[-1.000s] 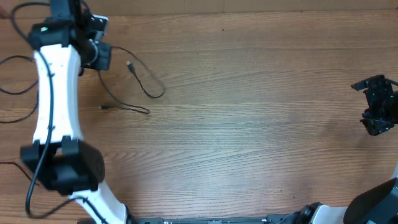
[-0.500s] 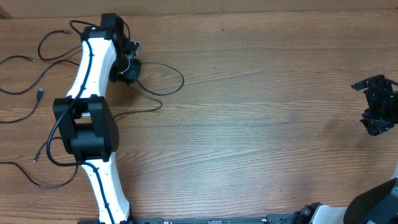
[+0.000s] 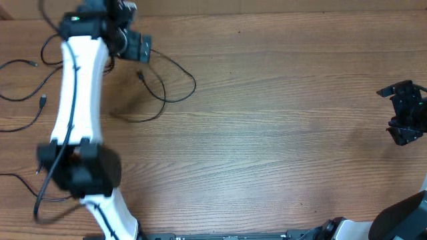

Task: Untangle cables

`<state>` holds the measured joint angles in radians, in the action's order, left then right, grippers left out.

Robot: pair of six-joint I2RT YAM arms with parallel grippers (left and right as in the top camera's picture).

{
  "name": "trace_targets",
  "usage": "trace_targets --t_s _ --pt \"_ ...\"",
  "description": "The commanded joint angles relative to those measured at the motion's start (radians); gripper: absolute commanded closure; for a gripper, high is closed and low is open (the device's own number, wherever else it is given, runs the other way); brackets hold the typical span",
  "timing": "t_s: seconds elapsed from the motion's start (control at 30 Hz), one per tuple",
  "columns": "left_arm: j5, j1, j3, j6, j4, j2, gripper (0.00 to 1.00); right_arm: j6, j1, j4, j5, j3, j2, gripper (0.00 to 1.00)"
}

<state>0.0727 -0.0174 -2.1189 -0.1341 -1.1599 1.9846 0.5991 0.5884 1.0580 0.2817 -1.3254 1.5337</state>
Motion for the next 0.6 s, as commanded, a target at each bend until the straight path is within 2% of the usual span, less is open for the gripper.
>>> trace_targets --t_s 0.0,0.13,0.27,0.57 --pt "0.078 -0.002 -0.038 0.031 0.002 -0.154 0.01 0.003 0.001 -0.005 0.0 -0.016 -0.013 0.0" --pt "0.076 -0.002 -0.038 0.06 -0.022 -0.247 0.01 0.003 0.001 -0.005 0.0 -0.016 -0.013 0.0" --pt "0.077 -0.002 -0.038 0.159 -0.065 -0.303 0.0 0.003 0.001 -0.005 0.0 -0.017 -0.013 0.0" --pt "0.042 -0.001 -0.038 0.164 -0.143 -0.477 0.0 0.003 0.001 -0.005 0.0 -0.016 -0.013 0.0"
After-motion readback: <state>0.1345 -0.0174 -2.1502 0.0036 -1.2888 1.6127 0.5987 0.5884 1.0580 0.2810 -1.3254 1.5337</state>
